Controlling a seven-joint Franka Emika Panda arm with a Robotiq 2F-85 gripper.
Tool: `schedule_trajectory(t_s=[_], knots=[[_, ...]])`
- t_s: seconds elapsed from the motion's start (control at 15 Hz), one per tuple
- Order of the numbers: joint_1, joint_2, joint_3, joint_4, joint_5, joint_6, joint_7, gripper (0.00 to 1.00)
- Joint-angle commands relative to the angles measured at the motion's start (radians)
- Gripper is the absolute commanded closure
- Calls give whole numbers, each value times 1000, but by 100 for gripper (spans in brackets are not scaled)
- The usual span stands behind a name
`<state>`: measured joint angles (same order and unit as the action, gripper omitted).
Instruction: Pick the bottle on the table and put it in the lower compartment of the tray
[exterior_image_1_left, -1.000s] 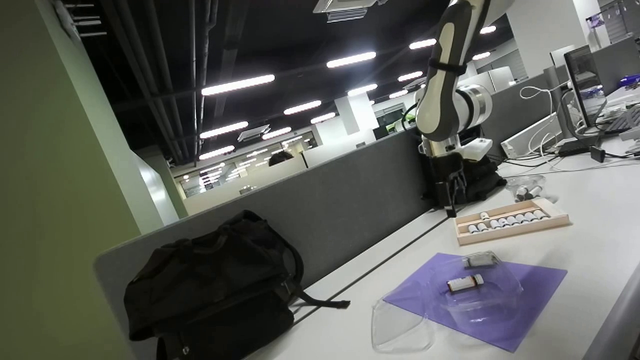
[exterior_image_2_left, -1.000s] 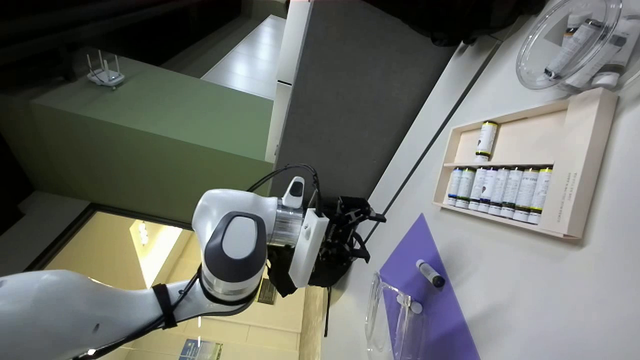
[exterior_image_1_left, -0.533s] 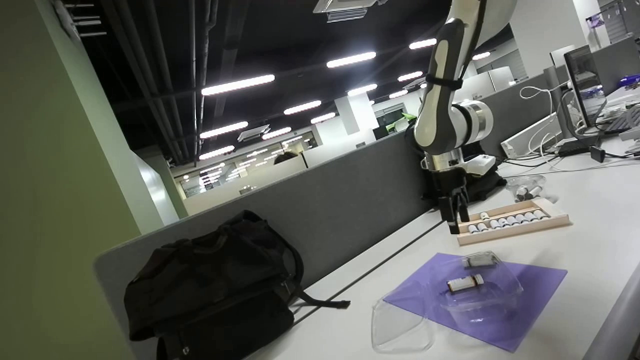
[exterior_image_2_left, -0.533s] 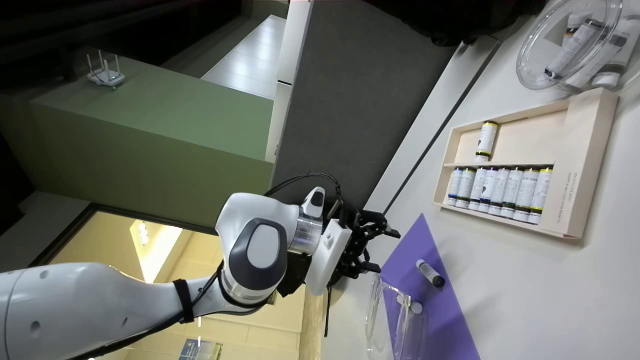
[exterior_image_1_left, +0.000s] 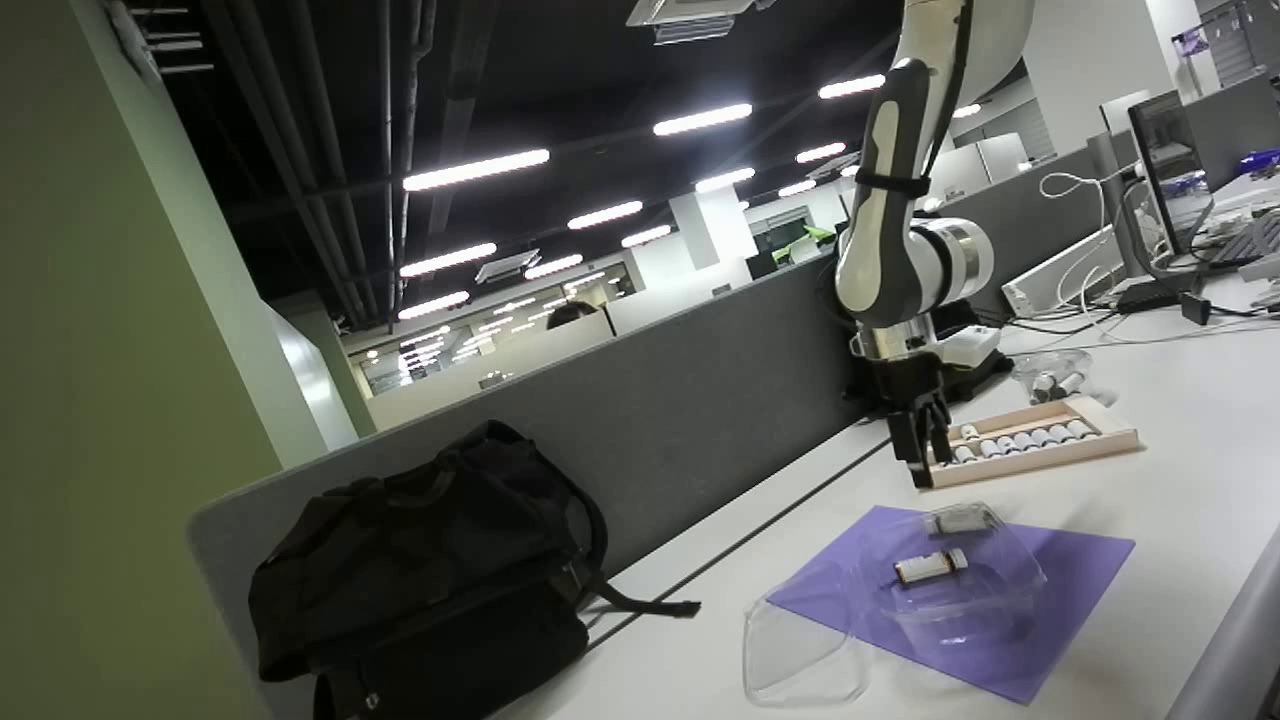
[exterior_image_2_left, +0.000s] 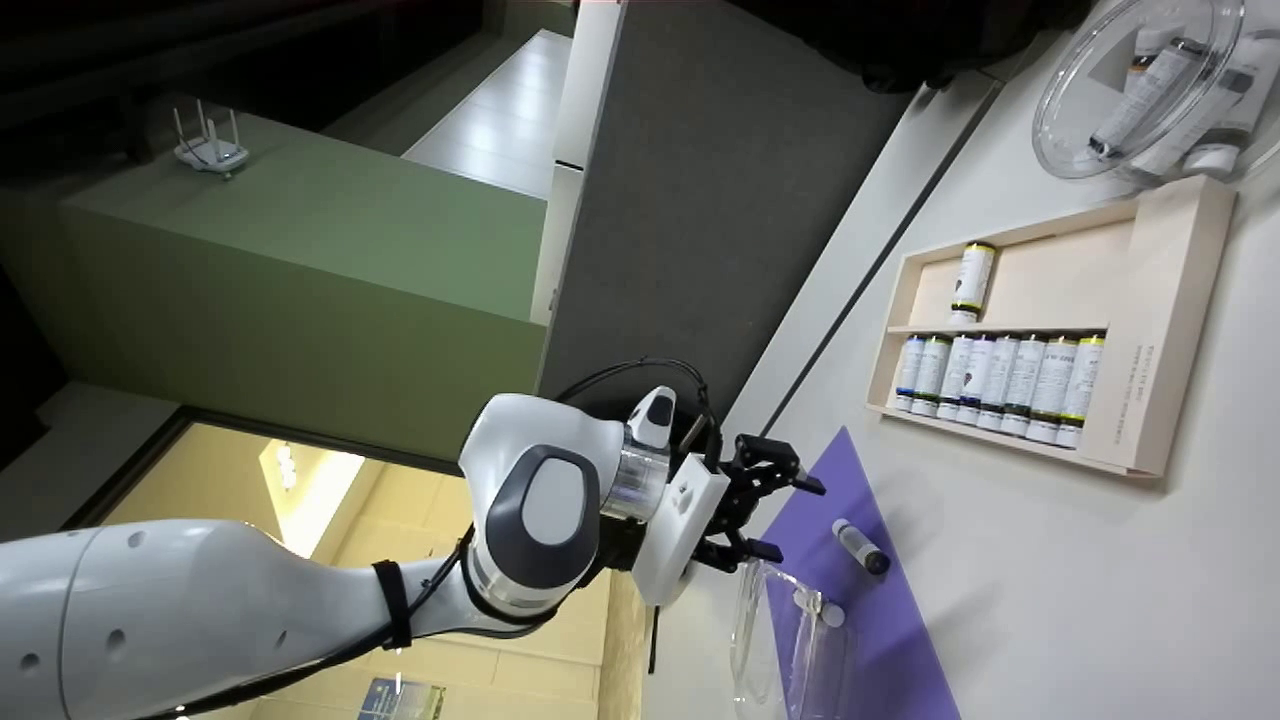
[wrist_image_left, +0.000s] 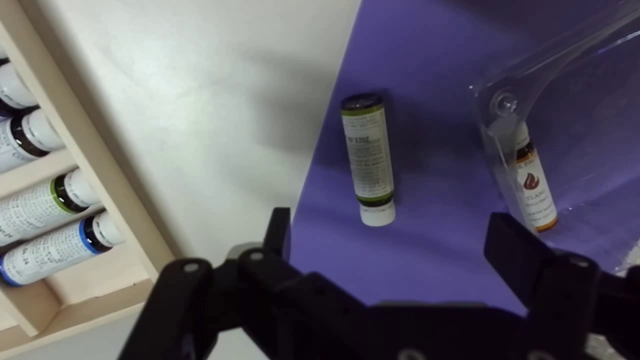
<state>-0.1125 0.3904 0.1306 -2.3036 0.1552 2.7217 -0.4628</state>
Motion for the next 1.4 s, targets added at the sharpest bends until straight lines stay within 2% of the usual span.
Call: schedule_trajectory(t_s=[0.0,0.47,0.53,0.6,0.67,1.0,1.27,1.33], knots=[[-8,20,3,10,-32,-14,9,0],[-8,130,-19,16,-151,78,7,0],[-13,142,-16,18,-161,91,6,25],[-14,149,-18,19,-170,105,13,27],[-18,152,-16,20,-174,112,17,33],[-67,153,18,29,-152,93,9,71],[-108,145,44,29,-137,77,-2,97],[-117,139,48,28,-134,73,-3,93]])
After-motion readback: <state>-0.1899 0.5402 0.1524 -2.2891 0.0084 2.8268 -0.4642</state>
